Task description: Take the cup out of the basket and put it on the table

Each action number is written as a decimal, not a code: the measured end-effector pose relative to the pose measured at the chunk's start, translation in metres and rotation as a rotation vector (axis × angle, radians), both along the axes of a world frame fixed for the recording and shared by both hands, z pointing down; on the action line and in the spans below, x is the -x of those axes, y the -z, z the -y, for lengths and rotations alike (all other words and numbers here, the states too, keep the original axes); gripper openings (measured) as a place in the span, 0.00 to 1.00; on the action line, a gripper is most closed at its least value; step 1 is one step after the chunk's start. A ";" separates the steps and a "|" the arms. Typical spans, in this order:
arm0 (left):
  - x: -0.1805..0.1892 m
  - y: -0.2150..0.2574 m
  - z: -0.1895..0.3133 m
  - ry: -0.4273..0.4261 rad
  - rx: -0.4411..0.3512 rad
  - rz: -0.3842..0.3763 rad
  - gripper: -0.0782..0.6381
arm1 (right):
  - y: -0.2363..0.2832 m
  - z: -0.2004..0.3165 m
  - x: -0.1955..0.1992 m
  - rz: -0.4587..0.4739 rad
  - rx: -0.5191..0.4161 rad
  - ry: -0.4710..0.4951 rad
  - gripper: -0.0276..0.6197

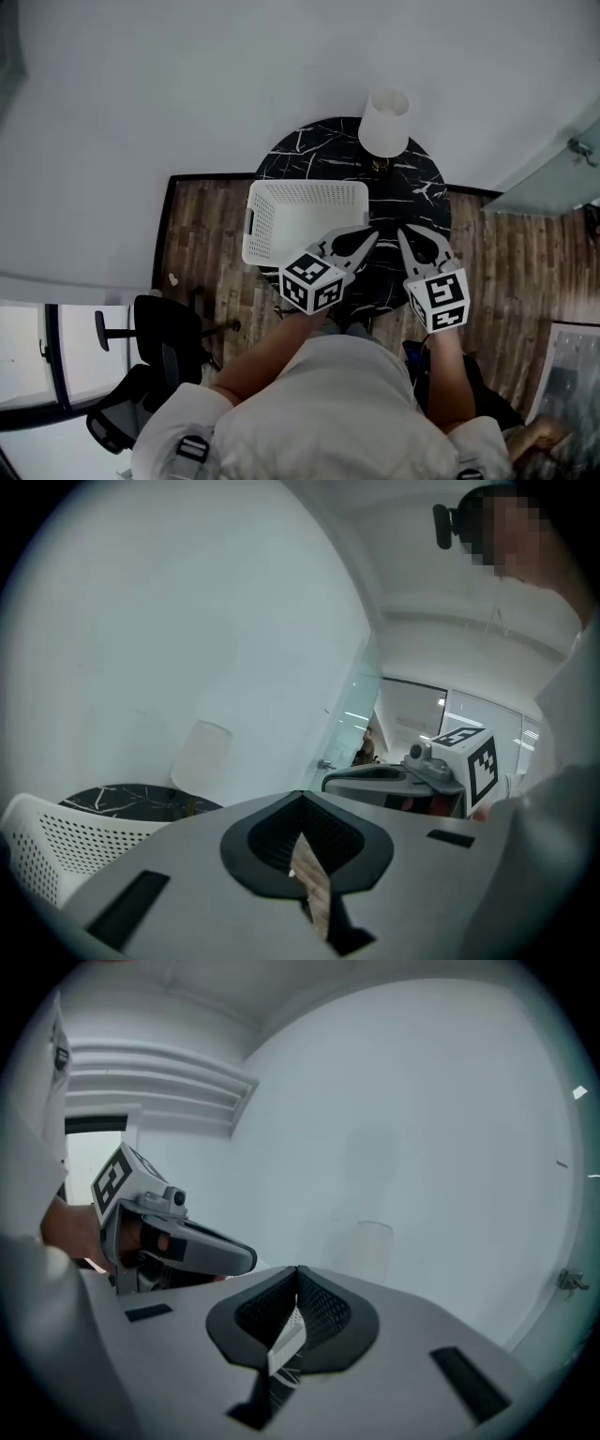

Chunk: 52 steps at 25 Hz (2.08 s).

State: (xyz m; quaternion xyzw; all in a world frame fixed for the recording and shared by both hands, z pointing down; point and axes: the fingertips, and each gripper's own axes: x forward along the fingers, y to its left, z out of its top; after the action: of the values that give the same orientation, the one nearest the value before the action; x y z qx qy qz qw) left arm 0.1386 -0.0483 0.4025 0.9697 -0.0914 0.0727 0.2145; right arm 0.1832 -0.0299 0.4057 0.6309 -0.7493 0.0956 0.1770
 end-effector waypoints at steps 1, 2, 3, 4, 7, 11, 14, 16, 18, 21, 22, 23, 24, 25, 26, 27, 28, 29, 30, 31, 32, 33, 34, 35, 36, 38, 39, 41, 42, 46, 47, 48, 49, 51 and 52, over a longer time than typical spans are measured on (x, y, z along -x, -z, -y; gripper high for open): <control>0.007 0.008 0.001 0.008 -0.012 -0.012 0.12 | 0.009 0.001 0.008 0.010 -0.025 0.005 0.06; 0.015 0.015 0.001 0.014 -0.026 -0.023 0.12 | 0.018 0.001 0.016 0.020 -0.049 0.009 0.06; 0.022 0.023 0.001 0.019 -0.041 -0.031 0.12 | 0.027 0.001 0.024 0.030 -0.072 0.014 0.06; 0.029 0.030 0.001 0.025 -0.059 -0.035 0.12 | 0.036 0.001 0.032 0.037 -0.094 0.020 0.06; 0.048 0.050 0.003 0.047 -0.119 -0.056 0.12 | 0.058 0.002 0.055 0.046 -0.155 0.048 0.06; 0.073 0.074 0.000 0.083 -0.174 -0.097 0.12 | 0.083 -0.005 0.084 0.087 -0.222 0.079 0.06; 0.089 0.084 -0.001 0.106 -0.184 -0.110 0.12 | 0.096 -0.006 0.104 0.120 -0.251 0.094 0.06; 0.100 0.090 -0.001 0.126 -0.201 -0.125 0.12 | 0.103 -0.007 0.114 0.131 -0.271 0.098 0.06; 0.110 0.094 -0.001 0.144 -0.220 -0.134 0.12 | 0.108 -0.009 0.123 0.141 -0.291 0.101 0.06; 0.122 0.096 -0.003 0.158 -0.241 -0.130 0.12 | 0.113 -0.011 0.135 0.153 -0.310 0.109 0.06; 0.125 0.097 -0.004 0.159 -0.244 -0.129 0.12 | 0.114 -0.011 0.138 0.157 -0.313 0.112 0.06; 0.127 0.099 -0.004 0.159 -0.248 -0.129 0.12 | 0.115 -0.011 0.140 0.159 -0.315 0.114 0.06; 0.128 0.100 -0.005 0.158 -0.254 -0.130 0.12 | 0.115 -0.011 0.142 0.158 -0.317 0.116 0.06; 0.129 0.102 -0.005 0.157 -0.262 -0.131 0.12 | 0.115 -0.012 0.143 0.157 -0.318 0.117 0.06; 0.129 0.103 -0.006 0.155 -0.269 -0.133 0.12 | 0.115 -0.012 0.145 0.155 -0.320 0.119 0.06; 0.129 0.104 -0.006 0.153 -0.274 -0.134 0.12 | 0.115 -0.013 0.146 0.154 -0.323 0.121 0.05; 0.129 0.105 -0.005 0.151 -0.277 -0.135 0.12 | 0.116 -0.013 0.146 0.155 -0.327 0.122 0.05; 0.128 0.105 -0.005 0.149 -0.278 -0.136 0.12 | 0.116 -0.012 0.146 0.157 -0.331 0.121 0.05; 0.127 0.105 -0.004 0.148 -0.278 -0.137 0.12 | 0.116 -0.012 0.145 0.157 -0.334 0.118 0.05; 0.126 0.105 -0.004 0.147 -0.277 -0.138 0.12 | 0.117 -0.011 0.144 0.155 -0.337 0.113 0.05; 0.125 0.106 -0.004 0.146 -0.277 -0.139 0.12 | 0.118 -0.010 0.143 0.153 -0.339 0.108 0.05; 0.124 0.106 -0.004 0.145 -0.277 -0.141 0.12 | 0.118 -0.010 0.142 0.151 -0.342 0.103 0.05; 0.124 0.106 -0.004 0.145 -0.276 -0.143 0.12 | 0.119 -0.010 0.142 0.148 -0.344 0.099 0.05; 0.125 0.106 -0.004 0.145 -0.276 -0.144 0.12 | 0.119 -0.010 0.142 0.146 -0.345 0.096 0.05; 0.125 0.105 -0.004 0.145 -0.275 -0.144 0.12 | 0.118 -0.010 0.142 0.145 -0.346 0.094 0.05; 0.124 0.105 -0.003 0.143 -0.274 -0.143 0.12 | 0.117 -0.010 0.140 0.142 -0.344 0.089 0.05; 0.123 0.105 -0.003 0.142 -0.275 -0.143 0.12 | 0.117 -0.010 0.139 0.142 -0.343 0.086 0.05; 0.123 0.105 -0.003 0.142 -0.275 -0.143 0.12 | 0.117 -0.009 0.138 0.143 -0.343 0.082 0.05; 0.123 0.105 -0.002 0.143 -0.275 -0.142 0.12 | 0.117 -0.009 0.137 0.144 -0.343 0.081 0.05; 0.121 0.104 -0.001 0.142 -0.271 -0.141 0.12 | 0.117 -0.007 0.136 0.142 -0.344 0.083 0.05; 0.121 0.104 -0.001 0.142 -0.270 -0.141 0.12 | 0.118 -0.007 0.135 0.141 -0.344 0.083 0.05; 0.120 0.104 0.000 0.142 -0.270 -0.141 0.12 | 0.118 -0.007 0.134 0.140 -0.344 0.082 0.05; 0.120 0.105 0.000 0.142 -0.270 -0.141 0.12 | 0.118 -0.006 0.133 0.140 -0.345 0.081 0.05; 0.119 0.105 0.002 0.142 -0.270 -0.142 0.12 | 0.118 -0.005 0.132 0.140 -0.346 0.079 0.05; 0.118 0.105 0.003 0.142 -0.270 -0.142 0.12 | 0.118 -0.005 0.131 0.140 -0.346 0.079 0.05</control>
State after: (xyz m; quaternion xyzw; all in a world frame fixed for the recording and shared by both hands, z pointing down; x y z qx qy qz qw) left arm 0.0201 -0.0511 0.2973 0.9835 -0.1534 -0.0244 0.0929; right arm 0.0525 -0.0254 0.2877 0.6139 -0.7892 0.0020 0.0169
